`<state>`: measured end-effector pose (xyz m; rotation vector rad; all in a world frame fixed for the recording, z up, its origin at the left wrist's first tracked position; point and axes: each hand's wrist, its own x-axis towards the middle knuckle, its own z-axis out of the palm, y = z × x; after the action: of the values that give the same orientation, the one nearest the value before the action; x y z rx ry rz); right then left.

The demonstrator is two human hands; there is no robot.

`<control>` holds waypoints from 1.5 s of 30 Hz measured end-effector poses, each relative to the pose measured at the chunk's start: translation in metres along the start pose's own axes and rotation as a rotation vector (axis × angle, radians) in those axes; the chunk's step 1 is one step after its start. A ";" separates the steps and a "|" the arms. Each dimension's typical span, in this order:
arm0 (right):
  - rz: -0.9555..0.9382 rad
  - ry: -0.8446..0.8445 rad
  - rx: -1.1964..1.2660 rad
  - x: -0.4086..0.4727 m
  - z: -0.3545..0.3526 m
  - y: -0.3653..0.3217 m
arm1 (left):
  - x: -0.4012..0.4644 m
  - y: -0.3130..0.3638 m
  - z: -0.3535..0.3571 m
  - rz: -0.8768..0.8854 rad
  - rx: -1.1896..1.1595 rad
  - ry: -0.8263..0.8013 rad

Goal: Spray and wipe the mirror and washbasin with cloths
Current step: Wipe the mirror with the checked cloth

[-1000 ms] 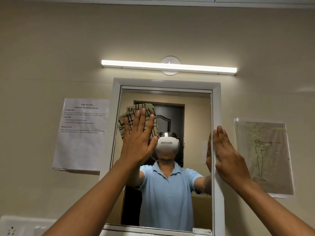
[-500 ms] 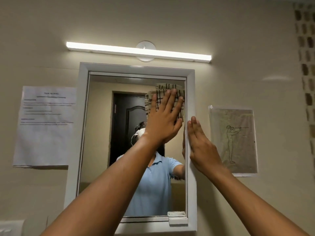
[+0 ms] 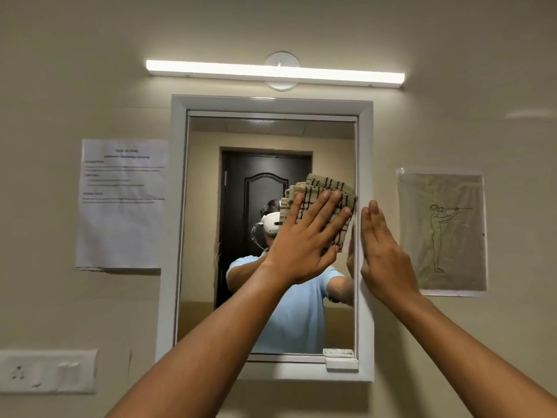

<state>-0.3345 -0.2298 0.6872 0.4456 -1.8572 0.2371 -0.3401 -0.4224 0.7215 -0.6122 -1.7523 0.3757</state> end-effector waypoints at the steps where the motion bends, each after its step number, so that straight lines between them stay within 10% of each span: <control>1: 0.004 0.002 -0.007 0.000 -0.001 0.000 | -0.005 -0.006 -0.001 0.002 0.008 -0.013; 15: 0.000 0.056 -0.079 -0.001 0.006 -0.008 | -0.084 -0.119 -0.018 -0.296 0.074 -0.016; 25: -0.017 -0.066 -0.085 -0.010 -0.005 -0.004 | -0.122 -0.079 -0.003 -0.510 0.015 0.067; 45: -0.099 -0.127 0.020 -0.027 -0.012 0.011 | -0.002 0.046 0.013 -0.270 -0.034 0.024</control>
<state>-0.3213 -0.2107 0.6667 0.5768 -1.9517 0.1638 -0.3429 -0.3858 0.6913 -0.3950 -1.7932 0.1501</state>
